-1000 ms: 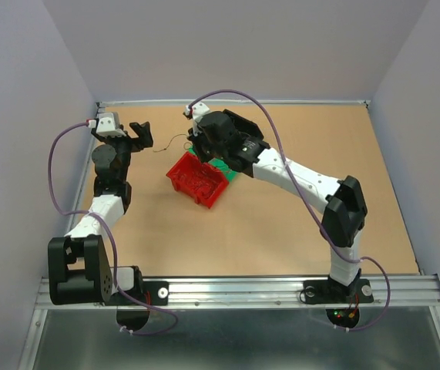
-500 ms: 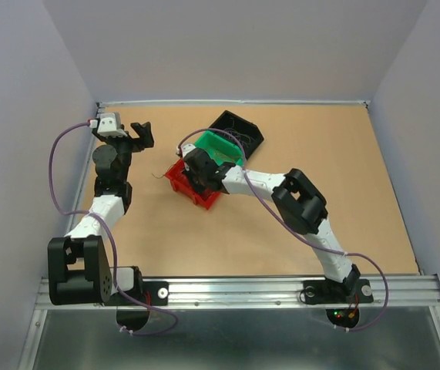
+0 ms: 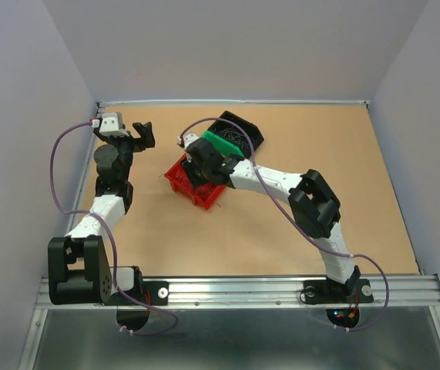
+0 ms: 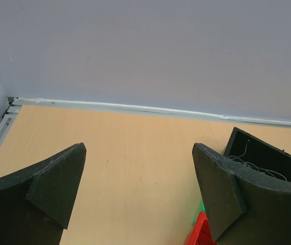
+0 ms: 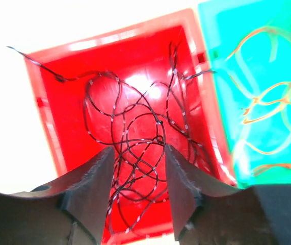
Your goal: Untangle the cables
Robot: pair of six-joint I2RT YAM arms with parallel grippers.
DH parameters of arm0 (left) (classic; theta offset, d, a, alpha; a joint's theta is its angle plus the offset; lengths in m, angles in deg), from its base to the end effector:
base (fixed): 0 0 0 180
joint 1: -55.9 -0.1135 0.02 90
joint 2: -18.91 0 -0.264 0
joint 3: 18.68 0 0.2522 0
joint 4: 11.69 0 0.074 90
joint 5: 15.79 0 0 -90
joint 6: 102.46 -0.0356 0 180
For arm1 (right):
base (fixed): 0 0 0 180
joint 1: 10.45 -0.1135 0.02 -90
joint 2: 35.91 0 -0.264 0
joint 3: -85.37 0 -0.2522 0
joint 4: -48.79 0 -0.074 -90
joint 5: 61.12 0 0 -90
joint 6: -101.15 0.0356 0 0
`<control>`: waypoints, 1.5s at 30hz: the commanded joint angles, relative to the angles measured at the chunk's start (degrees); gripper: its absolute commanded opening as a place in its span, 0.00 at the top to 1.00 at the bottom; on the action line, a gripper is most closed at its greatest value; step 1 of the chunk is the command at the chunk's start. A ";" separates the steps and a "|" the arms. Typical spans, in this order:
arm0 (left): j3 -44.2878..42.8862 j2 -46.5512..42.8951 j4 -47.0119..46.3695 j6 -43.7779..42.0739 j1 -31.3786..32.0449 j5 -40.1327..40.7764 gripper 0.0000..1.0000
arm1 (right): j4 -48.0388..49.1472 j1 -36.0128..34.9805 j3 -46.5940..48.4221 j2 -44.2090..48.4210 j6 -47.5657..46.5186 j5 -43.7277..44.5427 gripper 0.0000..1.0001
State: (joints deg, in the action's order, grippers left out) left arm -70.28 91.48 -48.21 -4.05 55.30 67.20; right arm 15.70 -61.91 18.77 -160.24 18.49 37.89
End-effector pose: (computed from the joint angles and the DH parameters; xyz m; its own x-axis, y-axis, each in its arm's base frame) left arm 0.2818 -0.0014 0.3044 0.2495 -0.1426 -0.9578 0.1452 0.9834 -0.1085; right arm 0.3128 0.3837 0.2078 -0.5192 -0.4492 -0.7271 -0.6413 0.7671 -0.0161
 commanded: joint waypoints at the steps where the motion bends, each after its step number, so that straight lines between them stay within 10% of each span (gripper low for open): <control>1: -1.79 -1.03 -2.45 -1.28 0.43 1.03 0.02 | 0.61 -0.48 0.13 7.42 0.14 2.40 0.48; 18: -2.67 -1.56 0.09 -3.66 3.77 0.59 0.02 | 11.39 -0.48 -30.61 35.80 7.78 8.20 0.00; 28: 4.61 -14.20 6.41 -8.14 3.68 2.78 0.01 | 26.45 -0.39 -62.52 64.38 9.28 14.44 0.00; 45: 29.23 -49.20 12.05 -13.94 3.59 -6.08 0.01 | 40.86 -0.48 -78.80 85.22 9.37 25.61 0.00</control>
State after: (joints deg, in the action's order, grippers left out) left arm -41.76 43.85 -32.67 -16.40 59.06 63.71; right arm 49.69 -61.91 -57.73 -77.38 28.47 60.73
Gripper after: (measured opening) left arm 0.986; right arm 0.999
